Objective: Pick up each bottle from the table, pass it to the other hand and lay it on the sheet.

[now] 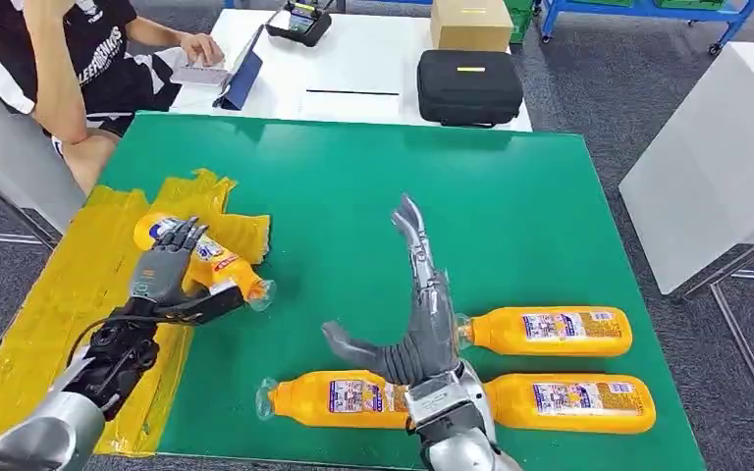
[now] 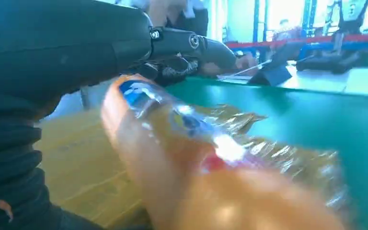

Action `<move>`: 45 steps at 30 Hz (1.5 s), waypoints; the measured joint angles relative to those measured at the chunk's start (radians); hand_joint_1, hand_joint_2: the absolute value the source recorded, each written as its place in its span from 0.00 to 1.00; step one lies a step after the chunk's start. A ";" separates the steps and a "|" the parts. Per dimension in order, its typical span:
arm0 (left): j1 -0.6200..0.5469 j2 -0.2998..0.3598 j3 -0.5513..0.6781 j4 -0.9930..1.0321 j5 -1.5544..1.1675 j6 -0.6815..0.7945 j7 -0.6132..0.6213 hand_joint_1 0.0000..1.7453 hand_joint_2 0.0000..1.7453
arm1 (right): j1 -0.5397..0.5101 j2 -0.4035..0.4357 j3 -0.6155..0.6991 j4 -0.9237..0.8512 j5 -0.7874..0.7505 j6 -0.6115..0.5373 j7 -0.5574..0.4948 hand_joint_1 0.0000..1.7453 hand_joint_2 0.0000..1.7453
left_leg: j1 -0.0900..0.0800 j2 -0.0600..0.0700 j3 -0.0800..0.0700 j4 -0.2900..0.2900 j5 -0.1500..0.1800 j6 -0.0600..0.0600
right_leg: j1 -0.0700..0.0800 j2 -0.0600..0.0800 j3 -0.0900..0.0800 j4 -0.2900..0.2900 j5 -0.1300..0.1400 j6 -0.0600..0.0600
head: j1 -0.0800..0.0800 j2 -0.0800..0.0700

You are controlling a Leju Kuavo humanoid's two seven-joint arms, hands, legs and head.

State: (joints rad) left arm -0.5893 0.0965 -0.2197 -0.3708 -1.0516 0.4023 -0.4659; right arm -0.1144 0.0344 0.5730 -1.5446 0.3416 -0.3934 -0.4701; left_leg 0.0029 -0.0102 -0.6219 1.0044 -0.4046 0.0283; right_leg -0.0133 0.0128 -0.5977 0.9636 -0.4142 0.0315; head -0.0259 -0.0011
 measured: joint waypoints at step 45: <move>0.371 -0.096 0.134 -0.946 0.727 -0.559 -0.236 0.00 0.00 | 0.171 -0.194 0.044 0.010 0.769 0.391 0.384 0.00 1.00 | -0.001 0.000 -0.001 0.000 -0.001 0.000 | 0.000 0.000 0.000 -0.001 0.000 0.000 | 0.000 0.000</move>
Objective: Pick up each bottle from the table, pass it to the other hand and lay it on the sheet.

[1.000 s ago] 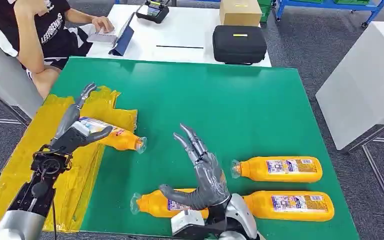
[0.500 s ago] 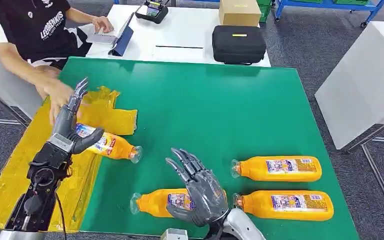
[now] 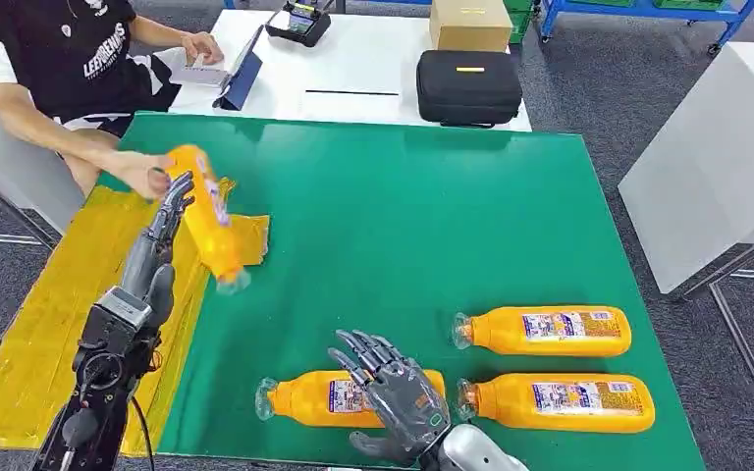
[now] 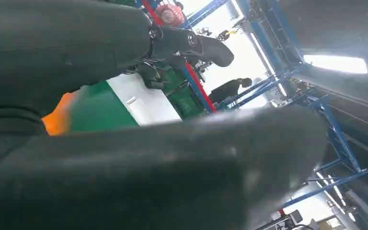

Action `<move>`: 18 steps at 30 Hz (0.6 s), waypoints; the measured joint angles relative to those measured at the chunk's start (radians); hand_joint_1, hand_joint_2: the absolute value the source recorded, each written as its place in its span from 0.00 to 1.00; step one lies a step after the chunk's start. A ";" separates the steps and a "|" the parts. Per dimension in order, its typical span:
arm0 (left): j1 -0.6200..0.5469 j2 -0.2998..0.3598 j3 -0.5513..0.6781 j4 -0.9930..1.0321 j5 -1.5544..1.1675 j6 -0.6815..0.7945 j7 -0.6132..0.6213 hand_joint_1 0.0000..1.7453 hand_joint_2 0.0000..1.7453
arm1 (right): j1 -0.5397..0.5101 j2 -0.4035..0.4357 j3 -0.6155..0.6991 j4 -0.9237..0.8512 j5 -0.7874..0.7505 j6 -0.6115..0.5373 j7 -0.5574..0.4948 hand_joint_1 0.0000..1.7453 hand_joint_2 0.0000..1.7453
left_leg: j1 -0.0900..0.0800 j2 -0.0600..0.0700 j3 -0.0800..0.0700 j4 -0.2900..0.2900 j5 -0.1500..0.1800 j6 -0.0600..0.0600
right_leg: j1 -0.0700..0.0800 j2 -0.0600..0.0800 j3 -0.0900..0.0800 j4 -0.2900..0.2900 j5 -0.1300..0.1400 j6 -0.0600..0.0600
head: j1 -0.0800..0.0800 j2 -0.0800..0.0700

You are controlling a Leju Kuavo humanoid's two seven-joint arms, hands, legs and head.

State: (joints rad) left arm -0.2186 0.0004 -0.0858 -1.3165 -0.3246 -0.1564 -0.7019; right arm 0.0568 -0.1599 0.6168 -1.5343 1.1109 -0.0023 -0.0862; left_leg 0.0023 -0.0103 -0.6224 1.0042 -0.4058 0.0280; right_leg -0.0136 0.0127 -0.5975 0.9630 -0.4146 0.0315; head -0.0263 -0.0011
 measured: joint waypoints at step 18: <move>0.072 -0.073 0.051 -0.166 0.128 -0.089 0.006 0.00 1.00 | -0.021 0.000 0.004 0.119 0.110 0.034 0.165 0.00 1.00 | 0.000 0.000 0.000 0.000 0.000 0.000 | 0.000 0.000 0.000 0.000 0.000 0.000 | 0.000 0.000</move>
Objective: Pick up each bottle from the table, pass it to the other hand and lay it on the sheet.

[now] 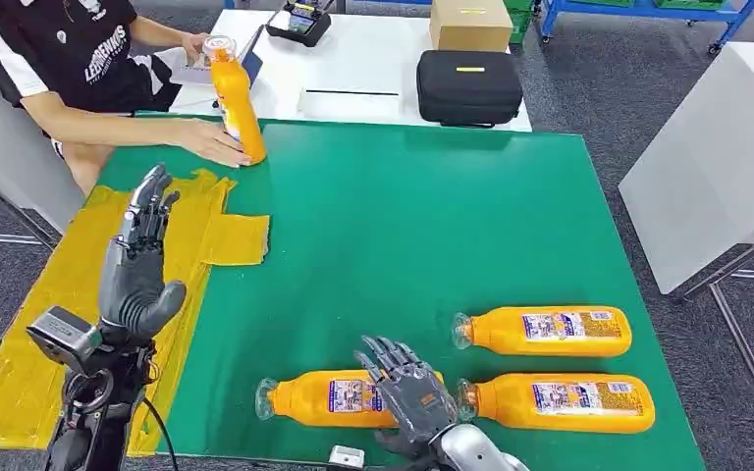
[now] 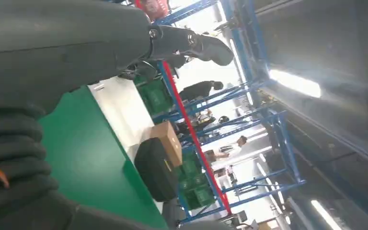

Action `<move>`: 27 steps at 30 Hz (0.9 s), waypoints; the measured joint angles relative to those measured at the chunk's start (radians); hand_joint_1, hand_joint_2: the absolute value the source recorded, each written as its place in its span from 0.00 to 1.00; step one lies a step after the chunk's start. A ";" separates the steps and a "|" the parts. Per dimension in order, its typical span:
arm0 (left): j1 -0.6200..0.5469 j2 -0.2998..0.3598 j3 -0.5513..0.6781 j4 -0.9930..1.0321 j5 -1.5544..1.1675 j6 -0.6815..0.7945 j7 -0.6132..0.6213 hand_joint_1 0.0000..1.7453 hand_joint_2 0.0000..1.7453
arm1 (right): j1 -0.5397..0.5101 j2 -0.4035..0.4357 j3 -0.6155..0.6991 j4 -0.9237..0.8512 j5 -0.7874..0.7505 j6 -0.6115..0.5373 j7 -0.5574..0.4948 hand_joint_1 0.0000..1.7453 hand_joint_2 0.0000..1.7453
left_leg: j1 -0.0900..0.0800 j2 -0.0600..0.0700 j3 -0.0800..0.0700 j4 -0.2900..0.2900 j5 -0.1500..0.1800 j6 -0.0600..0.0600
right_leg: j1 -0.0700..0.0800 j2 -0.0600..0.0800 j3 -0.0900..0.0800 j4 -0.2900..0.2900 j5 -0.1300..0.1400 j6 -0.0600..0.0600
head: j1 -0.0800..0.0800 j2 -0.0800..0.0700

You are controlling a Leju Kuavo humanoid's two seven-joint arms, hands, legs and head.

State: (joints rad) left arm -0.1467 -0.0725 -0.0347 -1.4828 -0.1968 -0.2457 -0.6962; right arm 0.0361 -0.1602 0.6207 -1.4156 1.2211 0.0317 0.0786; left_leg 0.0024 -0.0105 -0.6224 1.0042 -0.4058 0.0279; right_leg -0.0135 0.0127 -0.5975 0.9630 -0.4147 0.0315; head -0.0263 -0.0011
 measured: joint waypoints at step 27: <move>0.024 -0.032 0.027 -0.025 0.021 -0.004 0.001 0.00 1.00 | 0.009 0.019 -0.014 0.077 0.023 0.077 0.121 0.84 1.00 | 0.000 0.000 0.001 0.000 0.000 0.000 | 0.000 0.000 0.001 0.000 0.000 0.000 | 0.000 0.000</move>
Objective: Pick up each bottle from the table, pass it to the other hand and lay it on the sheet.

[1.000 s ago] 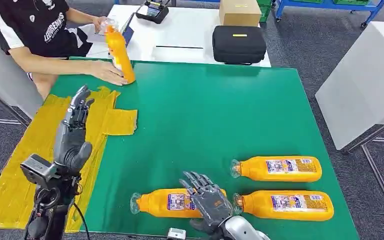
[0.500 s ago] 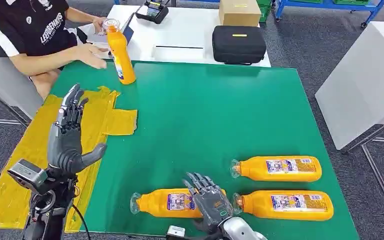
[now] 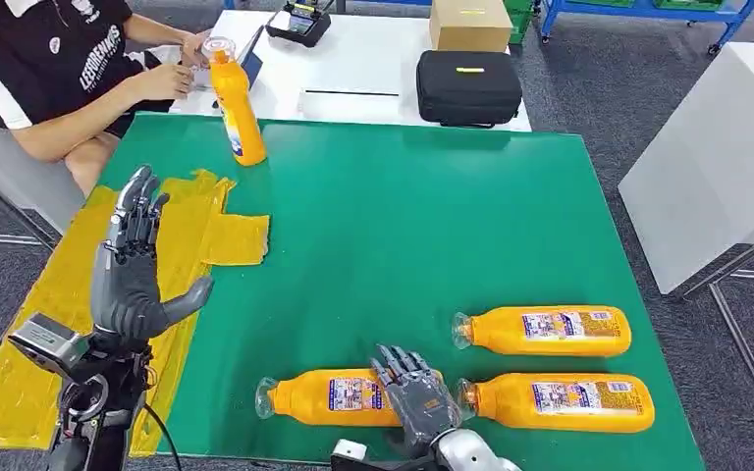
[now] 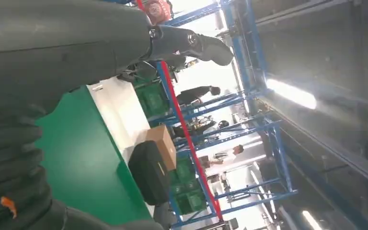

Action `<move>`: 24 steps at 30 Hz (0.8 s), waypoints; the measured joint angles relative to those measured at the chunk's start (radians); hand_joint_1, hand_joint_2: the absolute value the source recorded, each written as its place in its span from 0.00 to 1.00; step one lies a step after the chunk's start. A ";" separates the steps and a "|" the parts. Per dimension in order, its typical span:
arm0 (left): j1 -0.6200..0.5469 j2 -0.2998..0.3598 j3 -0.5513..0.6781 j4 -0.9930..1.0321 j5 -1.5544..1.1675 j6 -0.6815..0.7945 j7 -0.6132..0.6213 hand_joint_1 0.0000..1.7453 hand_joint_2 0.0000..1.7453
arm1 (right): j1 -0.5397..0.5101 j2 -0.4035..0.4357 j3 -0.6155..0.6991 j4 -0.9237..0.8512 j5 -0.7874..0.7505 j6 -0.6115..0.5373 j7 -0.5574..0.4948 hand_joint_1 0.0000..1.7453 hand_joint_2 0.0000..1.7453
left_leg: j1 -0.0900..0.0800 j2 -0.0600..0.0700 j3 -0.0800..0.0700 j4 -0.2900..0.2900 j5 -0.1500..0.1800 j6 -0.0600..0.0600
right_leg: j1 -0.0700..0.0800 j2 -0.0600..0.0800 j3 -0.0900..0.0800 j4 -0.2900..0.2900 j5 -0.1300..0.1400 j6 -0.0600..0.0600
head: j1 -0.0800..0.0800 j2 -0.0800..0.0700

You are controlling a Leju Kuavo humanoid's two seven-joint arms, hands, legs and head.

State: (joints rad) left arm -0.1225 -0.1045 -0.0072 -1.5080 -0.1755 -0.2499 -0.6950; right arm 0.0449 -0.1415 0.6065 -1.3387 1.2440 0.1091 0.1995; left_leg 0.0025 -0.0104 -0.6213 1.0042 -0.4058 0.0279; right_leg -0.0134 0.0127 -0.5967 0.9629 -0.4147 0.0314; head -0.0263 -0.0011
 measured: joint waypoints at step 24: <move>0.000 -0.016 0.003 -0.017 0.007 -0.016 0.012 0.00 1.00 | -0.015 0.025 -0.036 0.036 -0.026 -0.015 0.013 1.00 1.00 | 0.000 0.000 0.004 0.000 0.000 0.000 | 0.000 0.000 0.004 0.000 0.000 0.000 | 0.000 0.000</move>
State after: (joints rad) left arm -0.1226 -0.1209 -0.0046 -1.5251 -0.1686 -0.2659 -0.6828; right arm 0.0299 -0.1163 0.5707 -1.3024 1.2184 0.0942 0.2125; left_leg 0.0022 -0.0104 -0.6173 1.0042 -0.4059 0.0279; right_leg -0.0135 0.0127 -0.5931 0.9625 -0.4149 0.0313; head -0.0263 -0.0011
